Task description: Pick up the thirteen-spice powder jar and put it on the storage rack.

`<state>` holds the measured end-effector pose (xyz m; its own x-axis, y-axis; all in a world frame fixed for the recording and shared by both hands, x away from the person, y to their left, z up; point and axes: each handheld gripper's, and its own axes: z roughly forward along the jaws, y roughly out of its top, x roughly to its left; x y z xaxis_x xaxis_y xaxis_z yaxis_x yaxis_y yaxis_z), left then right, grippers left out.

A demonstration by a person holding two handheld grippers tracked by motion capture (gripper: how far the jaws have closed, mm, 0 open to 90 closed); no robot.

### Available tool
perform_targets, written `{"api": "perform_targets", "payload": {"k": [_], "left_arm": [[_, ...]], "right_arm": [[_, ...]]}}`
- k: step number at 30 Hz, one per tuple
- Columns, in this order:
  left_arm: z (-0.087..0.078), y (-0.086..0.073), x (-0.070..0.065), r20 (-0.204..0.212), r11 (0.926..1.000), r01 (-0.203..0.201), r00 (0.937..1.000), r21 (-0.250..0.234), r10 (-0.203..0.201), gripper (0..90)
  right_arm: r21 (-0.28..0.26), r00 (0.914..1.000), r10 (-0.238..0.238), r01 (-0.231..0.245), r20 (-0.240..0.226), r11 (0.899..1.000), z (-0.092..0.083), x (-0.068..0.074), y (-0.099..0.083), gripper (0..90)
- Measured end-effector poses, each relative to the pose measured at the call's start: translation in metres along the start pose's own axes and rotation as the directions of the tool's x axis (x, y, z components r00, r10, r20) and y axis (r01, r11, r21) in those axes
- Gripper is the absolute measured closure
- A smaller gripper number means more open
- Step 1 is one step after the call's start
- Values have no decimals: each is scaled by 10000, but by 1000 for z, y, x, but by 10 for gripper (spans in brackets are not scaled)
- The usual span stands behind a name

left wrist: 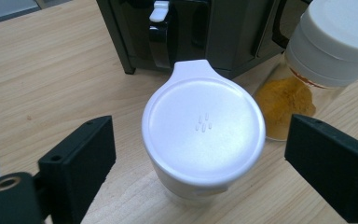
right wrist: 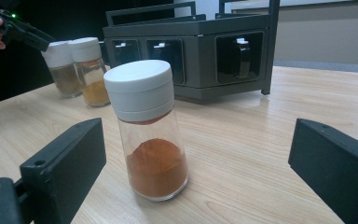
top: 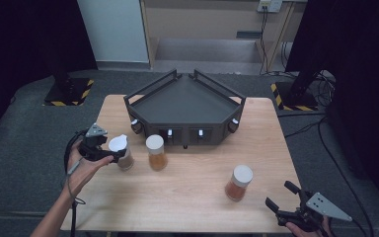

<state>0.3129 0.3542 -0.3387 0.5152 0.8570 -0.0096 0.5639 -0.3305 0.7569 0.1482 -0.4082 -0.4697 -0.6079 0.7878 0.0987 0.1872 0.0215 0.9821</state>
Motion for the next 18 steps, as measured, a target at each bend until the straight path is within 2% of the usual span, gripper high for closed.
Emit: {"api": "perform_targets", "payload": {"k": [9,18], "left_arm": [[11,2,-2,-95,9999,-23,10000,138,24,122],[21,0,-1,-128,9999,-62,9999,137,64,213]], "right_arm": [[-4,10000,1,-1,10,10000,0,0,0,42],[-5,10000,10,-10,19,10000,0,0,0,42]]}}
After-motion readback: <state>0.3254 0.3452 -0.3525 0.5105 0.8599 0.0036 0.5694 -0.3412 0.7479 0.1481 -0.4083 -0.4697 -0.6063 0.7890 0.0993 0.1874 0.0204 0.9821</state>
